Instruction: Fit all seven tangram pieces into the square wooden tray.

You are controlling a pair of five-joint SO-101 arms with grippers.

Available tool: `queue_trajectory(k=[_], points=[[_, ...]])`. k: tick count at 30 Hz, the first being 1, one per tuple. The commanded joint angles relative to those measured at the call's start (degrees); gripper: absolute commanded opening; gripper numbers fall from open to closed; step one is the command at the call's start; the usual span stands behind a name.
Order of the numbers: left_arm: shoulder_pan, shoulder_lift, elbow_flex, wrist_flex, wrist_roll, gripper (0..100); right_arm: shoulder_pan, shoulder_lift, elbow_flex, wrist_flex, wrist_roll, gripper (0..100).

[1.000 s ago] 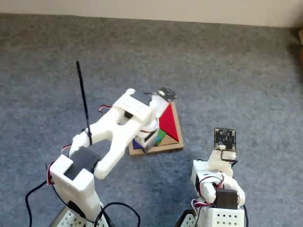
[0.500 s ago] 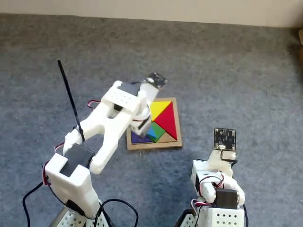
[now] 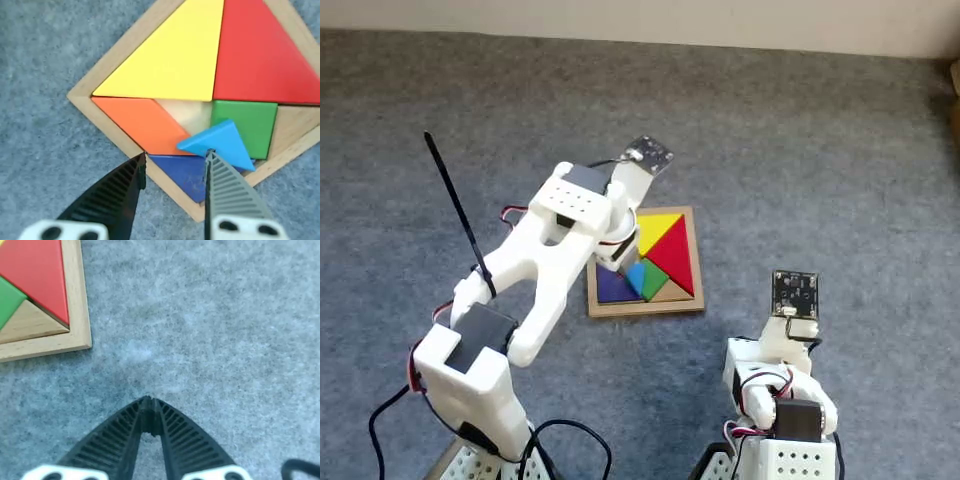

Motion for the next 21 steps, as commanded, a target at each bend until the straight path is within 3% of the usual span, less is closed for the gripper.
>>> queue_trajectory(k=[1, 10, 15, 21], points=[[-0.9, -0.6, -2.9, -0.9, -1.0, 20, 0.6, -1.1, 6.6, 0.4, 0.4, 0.9], [-0.5, -1.1, -2.9, -0.7, -0.7, 20, 0.6, -1.1, 6.6, 0.4, 0.4, 0.9], [1.1, -4.7, -4.4, 3.8, 9.6, 20, 0.6, -1.1, 6.6, 0.4, 0.4, 0.9], [4.0, -2.8, -3.6, 4.9, 10.5, 20, 0.6, -1.1, 6.6, 0.4, 0.4, 0.9]])
